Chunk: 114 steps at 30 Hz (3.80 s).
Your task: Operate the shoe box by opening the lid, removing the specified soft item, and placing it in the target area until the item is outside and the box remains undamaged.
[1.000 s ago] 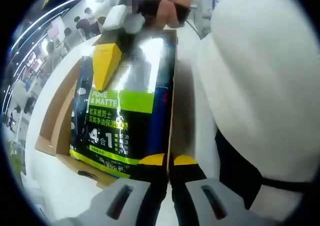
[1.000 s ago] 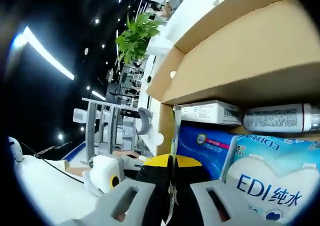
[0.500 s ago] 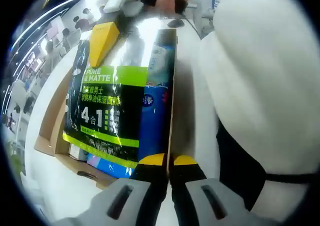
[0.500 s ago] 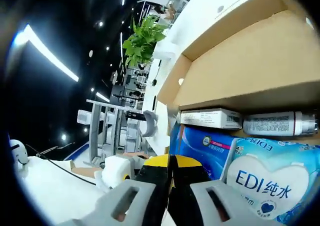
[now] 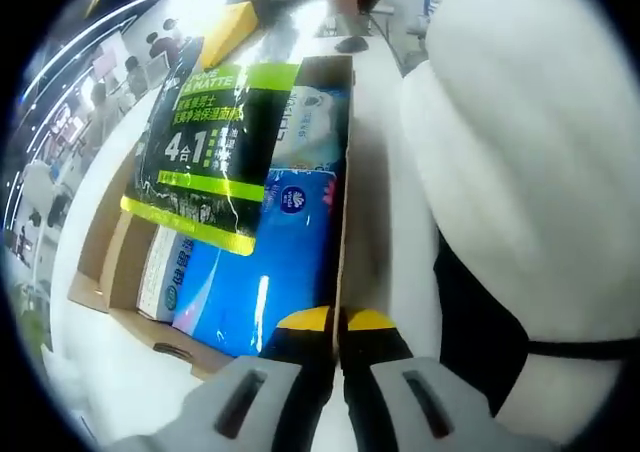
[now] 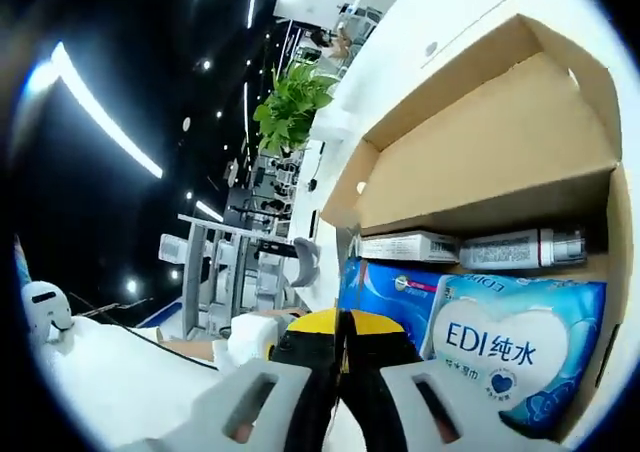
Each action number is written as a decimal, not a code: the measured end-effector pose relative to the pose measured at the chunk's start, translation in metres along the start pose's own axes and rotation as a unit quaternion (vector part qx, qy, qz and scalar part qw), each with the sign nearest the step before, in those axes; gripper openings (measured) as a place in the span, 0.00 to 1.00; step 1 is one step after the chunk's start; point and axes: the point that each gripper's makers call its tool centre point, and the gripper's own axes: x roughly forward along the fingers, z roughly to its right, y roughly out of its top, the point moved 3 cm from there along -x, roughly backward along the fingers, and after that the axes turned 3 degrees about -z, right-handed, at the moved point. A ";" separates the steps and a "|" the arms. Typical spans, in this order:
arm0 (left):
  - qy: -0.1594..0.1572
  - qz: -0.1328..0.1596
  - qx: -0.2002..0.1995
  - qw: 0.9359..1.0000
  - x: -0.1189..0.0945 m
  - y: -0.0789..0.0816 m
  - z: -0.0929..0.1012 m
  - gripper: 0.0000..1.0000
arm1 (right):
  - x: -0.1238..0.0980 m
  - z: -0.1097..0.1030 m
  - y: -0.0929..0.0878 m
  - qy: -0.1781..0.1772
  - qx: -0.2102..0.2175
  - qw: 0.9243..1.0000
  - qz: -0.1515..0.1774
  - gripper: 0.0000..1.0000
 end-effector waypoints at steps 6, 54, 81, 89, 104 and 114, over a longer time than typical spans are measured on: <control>-0.001 0.000 0.000 1.000 0.000 -0.001 0.001 0.02 | -0.010 -0.004 0.001 0.010 -0.001 1.000 0.015 0.00; -0.004 -0.002 0.010 1.000 0.003 0.000 0.001 0.02 | -0.087 0.009 0.014 -0.035 -0.033 0.998 0.040 0.00; -0.002 -0.005 0.009 1.000 0.003 -0.001 0.001 0.02 | -0.162 -0.024 0.003 -0.045 -0.054 0.997 0.041 0.00; -0.003 -0.005 0.010 1.000 0.003 -0.001 0.001 0.02 | -0.175 -0.024 0.000 -0.038 -0.059 0.997 0.027 0.00; -0.004 -0.005 0.010 1.000 0.003 -0.001 0.001 0.02 | -0.217 -0.003 0.009 -0.037 -0.048 0.997 0.056 0.00; -0.003 -0.006 0.008 1.000 0.004 -0.002 0.000 0.02 | -0.234 0.037 0.008 -0.122 -0.045 0.991 0.014 0.00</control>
